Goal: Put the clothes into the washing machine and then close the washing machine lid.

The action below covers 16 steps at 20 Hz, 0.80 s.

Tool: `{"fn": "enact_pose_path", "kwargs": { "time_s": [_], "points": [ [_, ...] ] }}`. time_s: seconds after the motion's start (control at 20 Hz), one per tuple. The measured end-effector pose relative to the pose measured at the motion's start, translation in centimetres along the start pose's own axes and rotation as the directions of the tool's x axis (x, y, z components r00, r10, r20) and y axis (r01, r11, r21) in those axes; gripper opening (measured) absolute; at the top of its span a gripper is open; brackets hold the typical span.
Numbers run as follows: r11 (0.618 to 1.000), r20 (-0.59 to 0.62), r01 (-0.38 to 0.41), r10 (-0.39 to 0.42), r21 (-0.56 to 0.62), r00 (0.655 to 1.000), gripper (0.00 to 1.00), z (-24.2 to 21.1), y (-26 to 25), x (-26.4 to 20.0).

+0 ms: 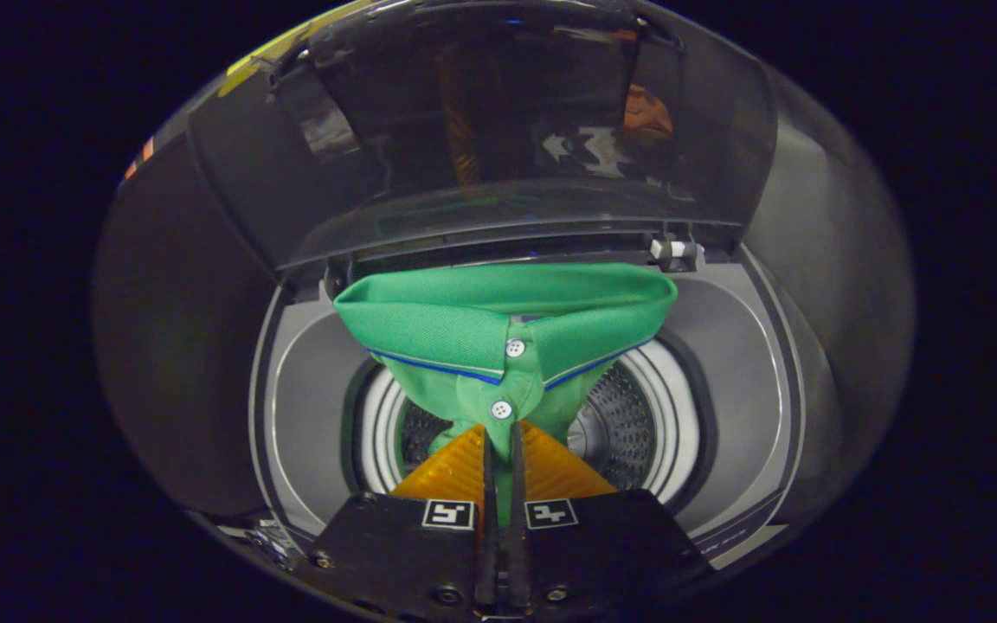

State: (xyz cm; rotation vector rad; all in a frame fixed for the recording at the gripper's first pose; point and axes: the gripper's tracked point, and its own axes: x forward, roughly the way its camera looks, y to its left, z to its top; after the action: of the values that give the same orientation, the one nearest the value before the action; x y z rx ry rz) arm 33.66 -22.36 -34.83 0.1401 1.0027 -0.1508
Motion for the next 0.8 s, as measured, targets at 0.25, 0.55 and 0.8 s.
{"fn": "enact_pose_path", "kwargs": {
  "time_s": [0.25,0.55,0.8],
  "points": [
    [0.999,-0.05,0.029,-0.028,0.03,0.998,0.1,-1.2,-0.5,0.2],
    [0.999,-0.005,0.043,-0.043,-0.008,0.999,0.18,-0.5,-0.2,-1.4],
    [0.998,0.043,0.04,-0.039,-0.041,0.998,0.4,0.8,1.1,-3.9]
  ]
}}
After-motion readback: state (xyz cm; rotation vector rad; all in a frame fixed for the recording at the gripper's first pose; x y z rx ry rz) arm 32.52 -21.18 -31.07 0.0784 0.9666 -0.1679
